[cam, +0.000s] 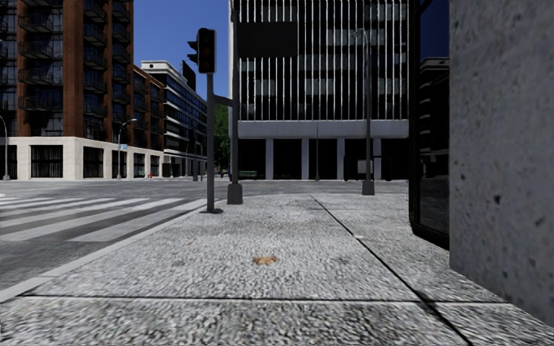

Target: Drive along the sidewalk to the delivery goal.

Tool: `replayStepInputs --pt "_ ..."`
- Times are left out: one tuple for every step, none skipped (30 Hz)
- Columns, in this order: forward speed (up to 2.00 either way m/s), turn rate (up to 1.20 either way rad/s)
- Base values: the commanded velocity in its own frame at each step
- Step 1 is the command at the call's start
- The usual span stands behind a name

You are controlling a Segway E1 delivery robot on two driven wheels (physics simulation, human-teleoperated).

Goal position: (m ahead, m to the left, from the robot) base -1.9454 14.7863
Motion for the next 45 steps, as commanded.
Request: replayStepInputs --pt "2.0 0.3" --pt "2.0 0.3" --pt "2.0 0.35" --pt "2.0 0.38" --pt "2.0 0.39" --pt "2.0 0.39" --pt "2.0 0.4" --pt "2.0 0.4" --pt "2.0 0.4" --pt "2.0 0.4" --pt "2.0 0.4" --pt "2.0 0.4" --pt "2.0 0.41" --pt "2.0 0.41" --pt "2.0 0.41" --pt "2.0 0.41" --pt "2.0 0.41" --pt "2.0 0.41" --pt "2.0 0.41" --pt "2.0 0.41" --pt "2.0 0.44" --pt "2.0 0.45" --pt "2.0 0.45" --pt "2.0 0.45" --pt "2.0 0.51" --pt "2.0 0.51" --pt "2.0 0.51" --pt "2.0 0.51" --pt "2.0 0.51" --pt "2.0 0.51" --pt "2.0 0.51" --pt "2.0 0.51" --pt "2.0 0.51" --pt "2.0 0.51" --pt "2.0 0.51" --pt "2.0 0.51" --pt "2.0 0.51" --pt "2.0 0.51" --pt "2.0 0.51" --pt "2.0 0.51" --pt "2.0 0.51" --pt "2.0 0.51" --pt "2.0 0.51" --pt "2.0 0.51" --pt "2.0 0.51"
